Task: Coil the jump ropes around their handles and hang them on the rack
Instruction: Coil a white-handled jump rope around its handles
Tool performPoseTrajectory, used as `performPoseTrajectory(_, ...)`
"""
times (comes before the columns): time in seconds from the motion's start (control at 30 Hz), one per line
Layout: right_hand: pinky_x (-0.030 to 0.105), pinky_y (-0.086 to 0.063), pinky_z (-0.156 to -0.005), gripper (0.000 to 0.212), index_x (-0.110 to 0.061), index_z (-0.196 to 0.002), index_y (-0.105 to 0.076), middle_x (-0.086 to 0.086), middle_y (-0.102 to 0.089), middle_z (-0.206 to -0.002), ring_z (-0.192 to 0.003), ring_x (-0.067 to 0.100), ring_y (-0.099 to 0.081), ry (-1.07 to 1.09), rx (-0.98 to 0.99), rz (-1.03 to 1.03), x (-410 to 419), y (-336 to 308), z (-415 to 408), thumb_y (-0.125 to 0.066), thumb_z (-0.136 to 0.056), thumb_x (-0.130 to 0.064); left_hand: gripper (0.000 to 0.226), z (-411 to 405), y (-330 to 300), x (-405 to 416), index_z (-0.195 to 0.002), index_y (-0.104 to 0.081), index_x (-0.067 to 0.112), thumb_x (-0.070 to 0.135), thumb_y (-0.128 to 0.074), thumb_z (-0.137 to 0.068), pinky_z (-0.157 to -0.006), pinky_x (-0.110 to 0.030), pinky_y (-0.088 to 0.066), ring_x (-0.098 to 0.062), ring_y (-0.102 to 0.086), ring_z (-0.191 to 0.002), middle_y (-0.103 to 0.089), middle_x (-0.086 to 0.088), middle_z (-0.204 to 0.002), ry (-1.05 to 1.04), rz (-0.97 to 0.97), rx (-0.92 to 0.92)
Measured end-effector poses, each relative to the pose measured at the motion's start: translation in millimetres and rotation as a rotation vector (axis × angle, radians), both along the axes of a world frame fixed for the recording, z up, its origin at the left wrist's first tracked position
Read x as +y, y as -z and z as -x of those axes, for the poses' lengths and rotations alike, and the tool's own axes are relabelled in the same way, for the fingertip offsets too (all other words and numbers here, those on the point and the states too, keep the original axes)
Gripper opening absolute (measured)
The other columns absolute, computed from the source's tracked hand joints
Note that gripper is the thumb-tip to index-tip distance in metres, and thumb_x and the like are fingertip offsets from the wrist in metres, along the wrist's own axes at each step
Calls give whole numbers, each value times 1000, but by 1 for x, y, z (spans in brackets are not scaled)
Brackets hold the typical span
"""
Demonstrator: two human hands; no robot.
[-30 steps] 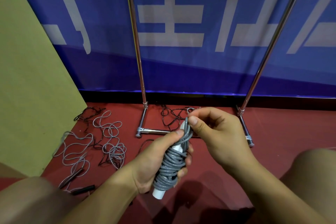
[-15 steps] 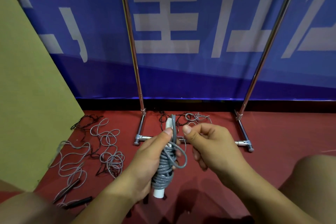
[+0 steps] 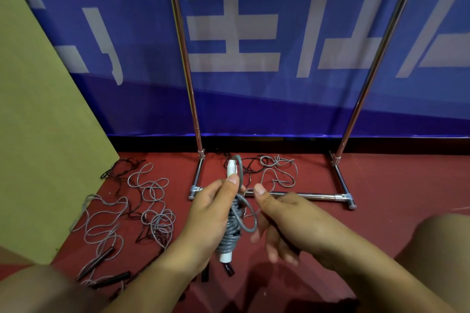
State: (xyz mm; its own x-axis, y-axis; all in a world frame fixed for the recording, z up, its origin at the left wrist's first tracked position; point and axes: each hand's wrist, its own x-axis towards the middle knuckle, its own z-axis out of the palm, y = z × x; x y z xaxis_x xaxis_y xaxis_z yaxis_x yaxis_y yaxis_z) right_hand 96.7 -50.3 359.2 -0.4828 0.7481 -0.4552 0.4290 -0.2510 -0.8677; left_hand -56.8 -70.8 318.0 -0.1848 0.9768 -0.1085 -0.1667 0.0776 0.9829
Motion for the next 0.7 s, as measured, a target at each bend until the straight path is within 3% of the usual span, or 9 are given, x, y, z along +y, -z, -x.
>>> performPoseTrajectory(0.1,21,-33,-39,55,-7,-74,-67,9,-58,-49,-32,14,-39,-15,84,-23,-1,5,2,-44,-98,-51,49,0,1,1,-83,-68,16,64,-67,-82,-63,-41,-46,-31,-58,-63,-62,-17,-72,-4,-8,8)
performPoseTrajectory(0.23,21,-38,-39,31,-5,-79,-63,7,-58,-52,-37,13,-44,175,267,-38,5,7,1,-57,-97,-29,47,3,0,3,-87,-68,8,54,-59,-80,-65,-35,-48,-22,-58,-66,-66,-14,-76,-28,-19,26)
performPoseTrajectory(0.3,24,-45,-43,23,-2,-82,-64,8,-61,-59,-44,14,-52,260,361,-37,8,5,-1,-58,-96,-19,51,2,-1,1,-89,-68,4,54,-58,-81,-62,-33,-46,-21,-56,-65,-64,-14,-76,3,-28,46)
performPoseTrajectory(0.4,26,-55,-56,13,-4,-84,-69,10,-67,-67,-56,15,-62,314,415,-156,11,1,-3,-61,-94,-6,40,0,-4,-2,-85,-71,14,52,-58,-84,-55,-27,-46,-17,-56,-59,-63,-10,-72,66,-9,31)
performPoseTrajectory(0.57,26,-57,-63,8,-3,-86,-73,9,-71,-67,-63,14,-66,324,455,-345,12,-6,-6,-68,-89,-8,31,1,-12,-4,-79,-76,28,49,-55,-87,-56,-26,-46,-14,-60,-59,-67,-2,-68,139,-6,3)
performPoseTrajectory(0.7,32,-56,-70,11,-18,-94,-72,8,-74,-79,-68,16,-67,250,328,-491,11,-3,-6,-70,-88,-8,30,2,-15,-8,-86,-77,23,48,-60,-83,-52,-29,-45,-21,-56,-58,-66,-9,-73,169,42,-61)
